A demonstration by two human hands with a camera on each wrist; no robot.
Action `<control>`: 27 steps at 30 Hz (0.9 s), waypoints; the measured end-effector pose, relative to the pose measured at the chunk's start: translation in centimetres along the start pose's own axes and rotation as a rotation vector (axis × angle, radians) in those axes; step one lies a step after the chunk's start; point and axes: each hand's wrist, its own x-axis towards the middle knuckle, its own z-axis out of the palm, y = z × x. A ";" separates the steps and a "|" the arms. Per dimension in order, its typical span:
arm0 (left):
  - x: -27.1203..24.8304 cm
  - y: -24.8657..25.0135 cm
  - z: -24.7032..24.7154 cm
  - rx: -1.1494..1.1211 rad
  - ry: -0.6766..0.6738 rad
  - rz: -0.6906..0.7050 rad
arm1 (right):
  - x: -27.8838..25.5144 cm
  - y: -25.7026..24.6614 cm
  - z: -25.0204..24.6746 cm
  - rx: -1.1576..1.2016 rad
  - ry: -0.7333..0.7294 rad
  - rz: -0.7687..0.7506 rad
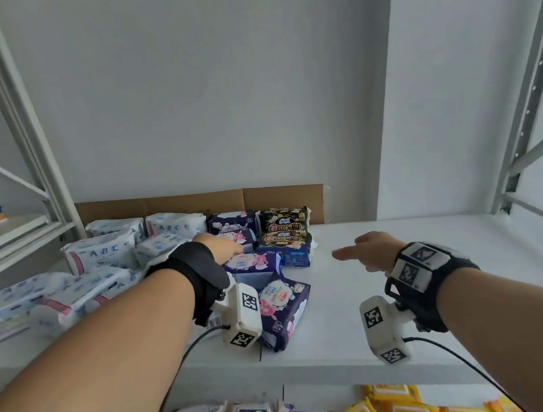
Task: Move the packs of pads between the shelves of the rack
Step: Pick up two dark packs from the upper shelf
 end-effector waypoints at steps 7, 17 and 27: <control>11.4 2.5 1.7 0.003 -0.133 0.064 | 10.2 -2.6 4.2 0.030 -0.001 0.134; 26.0 7.5 8.7 0.568 -0.154 0.223 | 23.1 -4.3 9.6 0.035 -0.057 0.350; 31.9 8.5 15.5 0.915 -0.236 0.310 | 27.3 -4.0 10.6 0.012 -0.114 0.416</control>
